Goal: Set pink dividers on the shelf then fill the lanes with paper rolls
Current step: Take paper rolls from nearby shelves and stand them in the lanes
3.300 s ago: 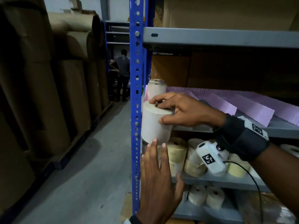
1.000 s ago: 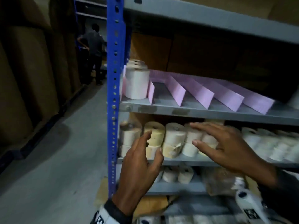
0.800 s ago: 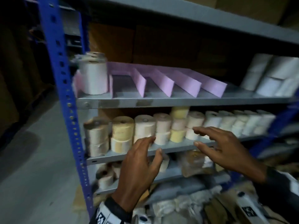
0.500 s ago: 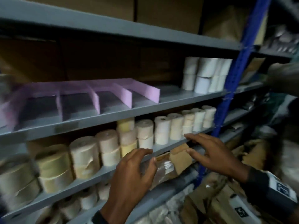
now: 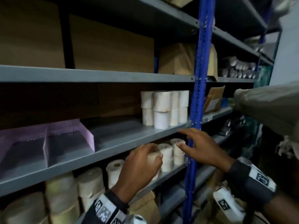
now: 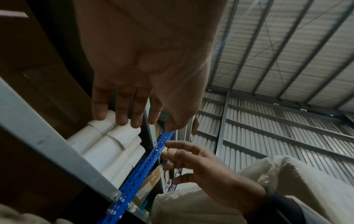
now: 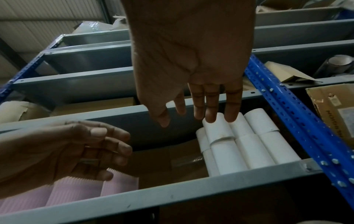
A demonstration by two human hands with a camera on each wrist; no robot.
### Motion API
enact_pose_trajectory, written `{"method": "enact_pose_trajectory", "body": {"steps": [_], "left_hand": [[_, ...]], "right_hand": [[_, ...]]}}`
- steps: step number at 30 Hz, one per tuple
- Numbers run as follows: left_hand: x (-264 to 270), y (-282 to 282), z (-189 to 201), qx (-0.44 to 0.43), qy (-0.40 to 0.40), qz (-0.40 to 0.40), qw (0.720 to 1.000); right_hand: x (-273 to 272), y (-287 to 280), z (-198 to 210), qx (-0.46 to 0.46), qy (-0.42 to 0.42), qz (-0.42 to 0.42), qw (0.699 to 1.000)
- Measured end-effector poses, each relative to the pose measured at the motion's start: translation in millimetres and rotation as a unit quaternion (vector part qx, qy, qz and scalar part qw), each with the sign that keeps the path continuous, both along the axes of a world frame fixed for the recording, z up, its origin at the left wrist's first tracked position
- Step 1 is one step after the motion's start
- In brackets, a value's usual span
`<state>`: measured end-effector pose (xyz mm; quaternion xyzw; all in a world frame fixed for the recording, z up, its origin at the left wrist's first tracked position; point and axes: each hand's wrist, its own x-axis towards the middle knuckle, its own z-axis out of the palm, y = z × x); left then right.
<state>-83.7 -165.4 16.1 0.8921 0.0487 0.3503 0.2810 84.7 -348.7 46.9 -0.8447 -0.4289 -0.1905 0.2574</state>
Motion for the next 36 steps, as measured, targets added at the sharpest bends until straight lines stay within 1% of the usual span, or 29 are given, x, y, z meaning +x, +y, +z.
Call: {"method": "enact_pose_trajectory", "body": {"steps": [5,9,12,15,18,21,24,27,30,33,36], "left_hand": [[78.3,34.4,28.0,0.060,0.105,0.027,0.992],[140.1,69.0,50.9,0.083,0.126,0.033,0.988],[184.4,90.7,63.5,0.055,0.110,0.039,0.992],[225.6,104.2,70.7,-0.004,0.065,0.028,0.998],[262.9,108.5,71.9,-0.054,0.022,0.018,0.998],[296.3,113.6,68.5,-0.069,-0.001,0.020,0.997],[319.6,119.2,63.6,-0.086,-0.017,0.017,0.996],[333.8,123.0,60.8,-0.097,-0.030,0.018,0.995],[339.7,123.8,59.9,-0.098,-0.037,0.012,0.994],[338.2,122.8,59.0,-0.095,-0.047,-0.005,0.994],[328.2,117.5,59.3,-0.072,-0.084,-0.027,0.994]], "right_hand": [[65.5,22.4,29.9,-0.001,0.017,0.001,1.000],[125.9,50.5,58.5,-0.015,-0.005,0.000,1.000],[167.4,76.4,83.6,0.006,-0.040,0.000,0.999],[201.0,103.5,105.7,0.031,-0.052,0.015,0.998],[228.3,126.1,122.3,0.012,-0.057,0.037,0.998],[252.4,144.6,133.9,-0.039,-0.033,0.041,0.998],[265.5,158.3,138.0,-0.091,-0.015,0.028,0.995],[269.2,163.8,139.2,-0.103,-0.003,0.050,0.993],[268.0,156.3,137.5,-0.082,-0.006,0.087,0.993],[262.5,144.8,131.2,-0.040,-0.032,0.136,0.989],[247.7,130.4,123.8,-0.001,-0.034,0.174,0.984]]}}
